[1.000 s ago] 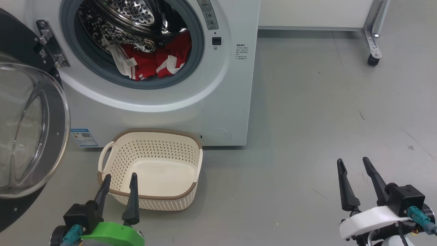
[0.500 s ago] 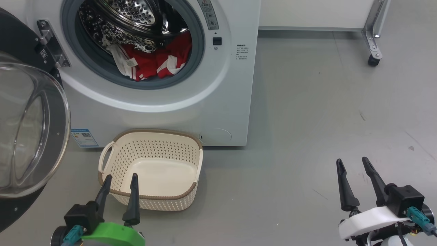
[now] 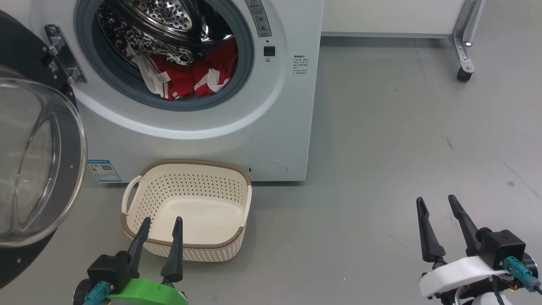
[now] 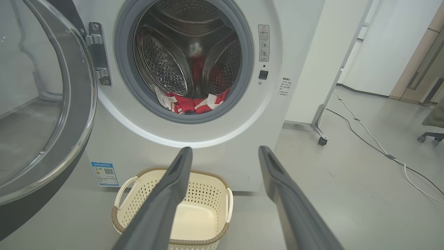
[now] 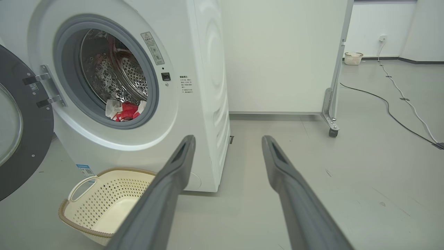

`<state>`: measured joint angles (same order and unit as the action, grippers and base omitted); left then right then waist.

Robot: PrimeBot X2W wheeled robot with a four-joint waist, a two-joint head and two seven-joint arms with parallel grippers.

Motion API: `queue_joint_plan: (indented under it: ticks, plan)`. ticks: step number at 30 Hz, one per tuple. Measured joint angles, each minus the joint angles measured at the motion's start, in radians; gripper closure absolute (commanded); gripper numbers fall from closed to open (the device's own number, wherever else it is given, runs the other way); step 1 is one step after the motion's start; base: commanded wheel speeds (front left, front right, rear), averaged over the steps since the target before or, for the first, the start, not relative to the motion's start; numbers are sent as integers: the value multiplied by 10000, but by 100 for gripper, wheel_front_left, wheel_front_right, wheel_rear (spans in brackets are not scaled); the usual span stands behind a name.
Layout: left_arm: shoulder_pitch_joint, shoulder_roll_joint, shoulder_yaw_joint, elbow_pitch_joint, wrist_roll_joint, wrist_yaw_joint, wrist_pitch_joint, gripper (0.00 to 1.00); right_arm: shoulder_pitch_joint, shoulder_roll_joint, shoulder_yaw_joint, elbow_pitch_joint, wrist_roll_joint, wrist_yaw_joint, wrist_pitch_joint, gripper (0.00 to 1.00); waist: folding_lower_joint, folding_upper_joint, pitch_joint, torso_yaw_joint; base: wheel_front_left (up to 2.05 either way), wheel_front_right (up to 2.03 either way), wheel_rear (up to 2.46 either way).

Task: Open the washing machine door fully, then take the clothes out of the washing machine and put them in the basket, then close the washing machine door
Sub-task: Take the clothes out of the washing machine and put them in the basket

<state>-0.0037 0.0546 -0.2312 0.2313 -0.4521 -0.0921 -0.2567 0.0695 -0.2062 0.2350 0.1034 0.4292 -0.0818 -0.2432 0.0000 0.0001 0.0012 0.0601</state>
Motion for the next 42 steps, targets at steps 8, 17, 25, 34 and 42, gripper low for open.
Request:
queue_joint_plan:
  ticks: [8, 17, 25, 34, 42]
  plan:
    - [0, 0, 36, -67, 0, -8, 0, 0, 0, 2, -4, 0, -2, 0, 0, 0, 0, 0, 61, 10, 55, -55, 0]
    - [0, 25, 79, -86, 82, 2, 0, 0, 0, 2, -10, 0, -2, 0, 0, 0, 0, 0, 77, 33, 90, -90, 0]
    - [-1, 142, 151, -100, 430, 165, 0, 0, 0, 2, -12, 2, -2, 0, 0, 0, 0, 0, 73, 50, 97, -97, 0]
    - [-1, 127, 144, -132, 443, 165, 0, 0, -1, 0, -12, 4, -2, 0, 0, 0, 0, 0, 82, 65, 62, -62, 0]
    - [0, 92, 150, -138, 447, 165, 0, 0, -1, 2, -10, 4, -2, 0, 0, 0, 0, 0, 96, 54, 30, -30, 0]
